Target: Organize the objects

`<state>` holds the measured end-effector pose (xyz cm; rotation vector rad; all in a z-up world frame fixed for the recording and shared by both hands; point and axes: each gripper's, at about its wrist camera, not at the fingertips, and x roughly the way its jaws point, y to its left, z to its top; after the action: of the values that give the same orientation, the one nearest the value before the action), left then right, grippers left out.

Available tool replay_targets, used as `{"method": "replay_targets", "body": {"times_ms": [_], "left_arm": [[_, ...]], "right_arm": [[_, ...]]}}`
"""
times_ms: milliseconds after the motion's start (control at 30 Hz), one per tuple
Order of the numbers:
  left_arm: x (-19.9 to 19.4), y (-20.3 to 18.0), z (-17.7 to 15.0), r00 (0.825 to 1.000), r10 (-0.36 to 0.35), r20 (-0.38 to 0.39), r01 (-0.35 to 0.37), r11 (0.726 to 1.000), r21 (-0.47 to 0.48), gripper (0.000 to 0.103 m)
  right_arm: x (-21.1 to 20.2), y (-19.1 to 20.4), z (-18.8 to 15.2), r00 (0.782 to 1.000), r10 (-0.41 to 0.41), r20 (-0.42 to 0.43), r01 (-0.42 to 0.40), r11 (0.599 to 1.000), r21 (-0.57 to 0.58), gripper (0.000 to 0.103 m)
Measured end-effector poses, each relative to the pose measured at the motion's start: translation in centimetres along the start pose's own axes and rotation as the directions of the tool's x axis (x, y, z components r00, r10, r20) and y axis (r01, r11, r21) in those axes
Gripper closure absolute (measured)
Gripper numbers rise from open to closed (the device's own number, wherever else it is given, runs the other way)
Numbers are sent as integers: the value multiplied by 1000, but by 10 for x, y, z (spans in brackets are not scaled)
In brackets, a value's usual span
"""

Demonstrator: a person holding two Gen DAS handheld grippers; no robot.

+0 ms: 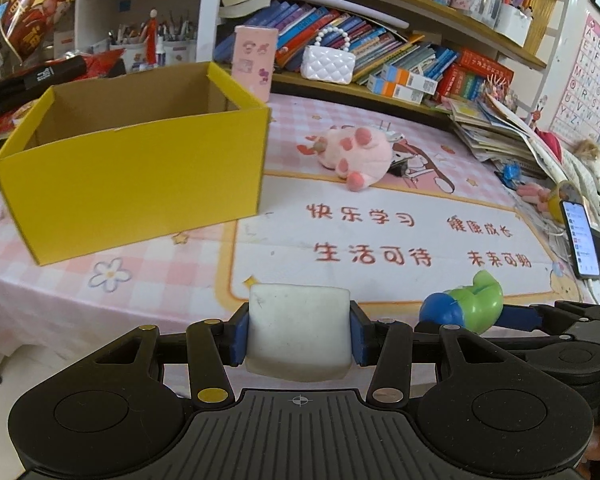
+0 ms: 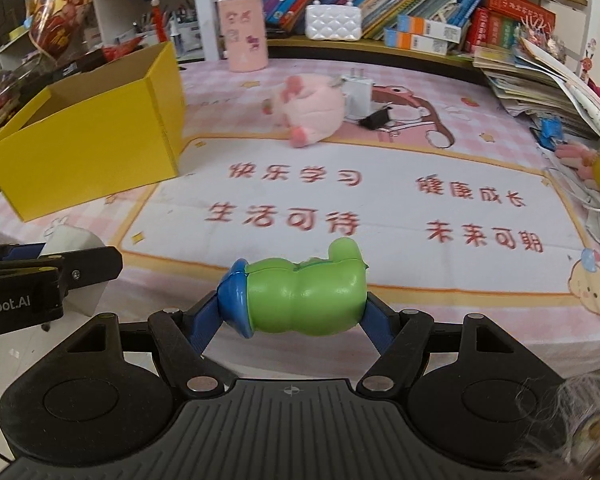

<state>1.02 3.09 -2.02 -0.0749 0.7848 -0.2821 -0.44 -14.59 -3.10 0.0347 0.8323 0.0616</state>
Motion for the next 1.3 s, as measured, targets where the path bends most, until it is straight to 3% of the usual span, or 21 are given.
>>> {"method": "replay_targets", "body": {"times_ms": [367, 867, 1300], "left_arm": [[-26, 28, -18, 1000, -9, 15, 9, 1000, -6, 57], [-66, 70, -42, 995, 80, 55, -75, 993, -90, 57], [-85, 96, -30, 984, 123, 127, -104, 984, -148, 58]], "right_arm": [[-13, 37, -16, 1000, 3, 9, -3, 1000, -11, 32], [-19, 92, -27, 995, 99, -5, -99, 989, -107, 32], [-30, 122, -10, 990, 129, 51, -121, 982, -144, 32]]}}
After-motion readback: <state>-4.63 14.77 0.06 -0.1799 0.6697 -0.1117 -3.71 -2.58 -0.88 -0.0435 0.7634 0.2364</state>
